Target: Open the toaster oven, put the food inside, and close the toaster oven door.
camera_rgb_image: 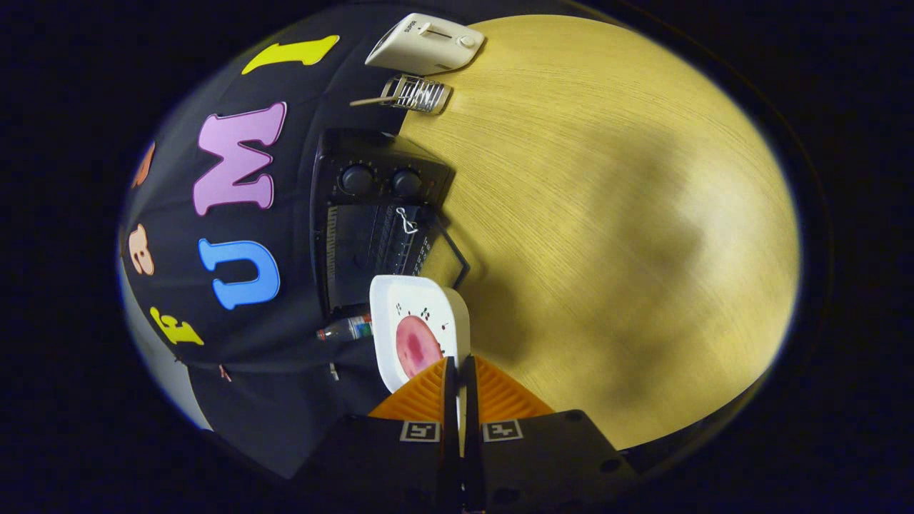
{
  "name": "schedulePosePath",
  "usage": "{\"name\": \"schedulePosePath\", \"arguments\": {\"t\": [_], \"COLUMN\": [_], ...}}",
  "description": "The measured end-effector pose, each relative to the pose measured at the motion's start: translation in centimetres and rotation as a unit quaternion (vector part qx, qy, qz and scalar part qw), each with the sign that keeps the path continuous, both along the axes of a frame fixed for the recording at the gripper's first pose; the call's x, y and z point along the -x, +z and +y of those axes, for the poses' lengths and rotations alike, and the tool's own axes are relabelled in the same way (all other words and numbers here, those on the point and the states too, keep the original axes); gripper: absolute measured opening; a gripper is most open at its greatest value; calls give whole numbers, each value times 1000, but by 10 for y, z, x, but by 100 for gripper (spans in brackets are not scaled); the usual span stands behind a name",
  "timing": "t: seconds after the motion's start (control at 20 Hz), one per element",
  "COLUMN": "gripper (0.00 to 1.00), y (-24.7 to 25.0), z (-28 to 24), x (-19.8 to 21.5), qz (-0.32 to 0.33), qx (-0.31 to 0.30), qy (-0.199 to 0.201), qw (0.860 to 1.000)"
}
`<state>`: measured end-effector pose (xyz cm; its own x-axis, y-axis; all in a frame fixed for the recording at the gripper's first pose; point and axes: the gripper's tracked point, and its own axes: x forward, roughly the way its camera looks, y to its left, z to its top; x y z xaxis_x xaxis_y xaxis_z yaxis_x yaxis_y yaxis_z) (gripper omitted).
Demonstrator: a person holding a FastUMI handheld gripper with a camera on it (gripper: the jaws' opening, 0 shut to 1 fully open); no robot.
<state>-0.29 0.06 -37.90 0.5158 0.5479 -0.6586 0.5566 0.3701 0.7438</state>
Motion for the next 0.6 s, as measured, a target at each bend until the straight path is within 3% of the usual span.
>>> {"name": "schedulePosePath", "arguments": {"t": [0.3,0.6], "gripper": [7,7], "y": [-1,-14], "z": [53,89], "x": [-69,-130], "qz": [-10,-2], "qx": [9,19], "qy": [-117,-204], "qw": [993,979]}}
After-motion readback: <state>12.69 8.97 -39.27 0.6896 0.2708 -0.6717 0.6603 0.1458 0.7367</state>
